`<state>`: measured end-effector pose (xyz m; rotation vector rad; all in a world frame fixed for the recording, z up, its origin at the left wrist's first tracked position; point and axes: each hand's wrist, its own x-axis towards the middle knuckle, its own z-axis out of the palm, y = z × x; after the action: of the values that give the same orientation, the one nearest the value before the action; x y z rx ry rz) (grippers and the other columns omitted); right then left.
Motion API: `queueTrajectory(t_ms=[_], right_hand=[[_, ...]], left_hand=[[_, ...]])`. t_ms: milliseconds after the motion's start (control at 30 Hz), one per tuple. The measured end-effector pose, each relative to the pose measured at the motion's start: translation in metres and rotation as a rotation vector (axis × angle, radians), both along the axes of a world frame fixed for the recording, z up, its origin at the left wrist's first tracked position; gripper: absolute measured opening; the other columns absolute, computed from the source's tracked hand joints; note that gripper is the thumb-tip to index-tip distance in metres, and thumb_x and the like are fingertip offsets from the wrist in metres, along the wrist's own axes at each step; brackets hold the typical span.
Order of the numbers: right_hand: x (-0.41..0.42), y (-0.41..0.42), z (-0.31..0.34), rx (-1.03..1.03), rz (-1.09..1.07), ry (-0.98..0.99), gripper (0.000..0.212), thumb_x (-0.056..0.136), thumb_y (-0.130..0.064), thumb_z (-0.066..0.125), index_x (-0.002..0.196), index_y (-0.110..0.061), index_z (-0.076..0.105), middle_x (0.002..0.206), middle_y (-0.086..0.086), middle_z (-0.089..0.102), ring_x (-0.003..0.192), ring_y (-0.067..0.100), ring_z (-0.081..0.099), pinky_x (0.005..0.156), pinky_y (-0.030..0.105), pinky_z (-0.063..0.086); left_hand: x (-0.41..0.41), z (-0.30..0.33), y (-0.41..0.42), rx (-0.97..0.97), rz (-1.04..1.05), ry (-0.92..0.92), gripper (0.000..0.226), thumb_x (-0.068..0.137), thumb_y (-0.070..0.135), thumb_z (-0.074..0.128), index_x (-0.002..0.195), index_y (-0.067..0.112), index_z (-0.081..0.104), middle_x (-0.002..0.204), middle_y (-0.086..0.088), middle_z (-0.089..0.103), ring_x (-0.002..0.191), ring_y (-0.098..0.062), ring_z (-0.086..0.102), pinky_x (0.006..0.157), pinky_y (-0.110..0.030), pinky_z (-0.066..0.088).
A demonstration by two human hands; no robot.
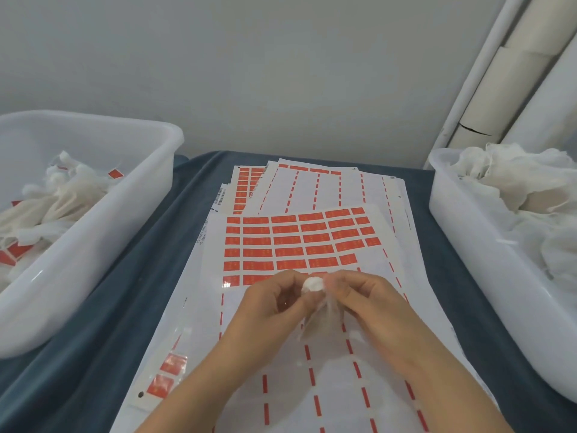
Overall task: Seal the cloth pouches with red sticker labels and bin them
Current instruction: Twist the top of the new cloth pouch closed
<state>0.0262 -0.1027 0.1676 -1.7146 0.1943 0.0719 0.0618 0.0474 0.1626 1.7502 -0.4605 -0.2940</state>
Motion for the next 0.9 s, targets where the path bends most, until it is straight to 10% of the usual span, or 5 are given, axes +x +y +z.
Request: queueTrajectory(t_ms=[300, 600, 900], right_hand=[[-0.0006, -0.003, 0.0024, -0.073, -0.037, -0.024, 0.032, 0.071, -0.043, 0.061, 0.098, -0.029, 0.07, 0.091, -0.022, 0.07, 0.089, -0.008, 0.061, 0.065, 0.005, 0.048], [-0.0022, -0.0028, 0.0033, 0.133, 0.138, 0.102, 0.027, 0.085, -0.036, 0.054, 0.103, -0.027, 0.071, 0.114, -0.019, 0.065, 0.11, 0.007, 0.057, 0.101, 0.031, 0.039], [-0.0034, -0.0017, 0.0036, 0.408, 0.134, 0.182, 0.043, 0.082, -0.031, 0.055, 0.109, 0.0, 0.064, 0.117, 0.01, 0.064, 0.115, 0.029, 0.055, 0.098, 0.035, 0.045]], left_hand=[[-0.0019, 0.0024, 0.0015, -0.066, -0.071, -0.023, 0.015, 0.089, 0.015, 0.055, 0.096, 0.029, 0.053, 0.07, 0.015, 0.067, 0.056, 0.001, 0.059, 0.052, -0.01, 0.043], [-0.0014, -0.0046, 0.001, 0.027, 0.115, -0.339, 0.02, 0.076, 0.037, 0.044, 0.094, 0.036, 0.035, 0.085, 0.024, 0.058, 0.085, 0.006, 0.057, 0.064, -0.002, 0.044], [-0.0011, -0.0001, -0.0033, -0.255, 0.029, 0.065, 0.035, 0.072, 0.042, 0.055, 0.104, 0.033, 0.042, 0.083, 0.015, 0.065, 0.07, -0.003, 0.062, 0.055, -0.012, 0.047]])
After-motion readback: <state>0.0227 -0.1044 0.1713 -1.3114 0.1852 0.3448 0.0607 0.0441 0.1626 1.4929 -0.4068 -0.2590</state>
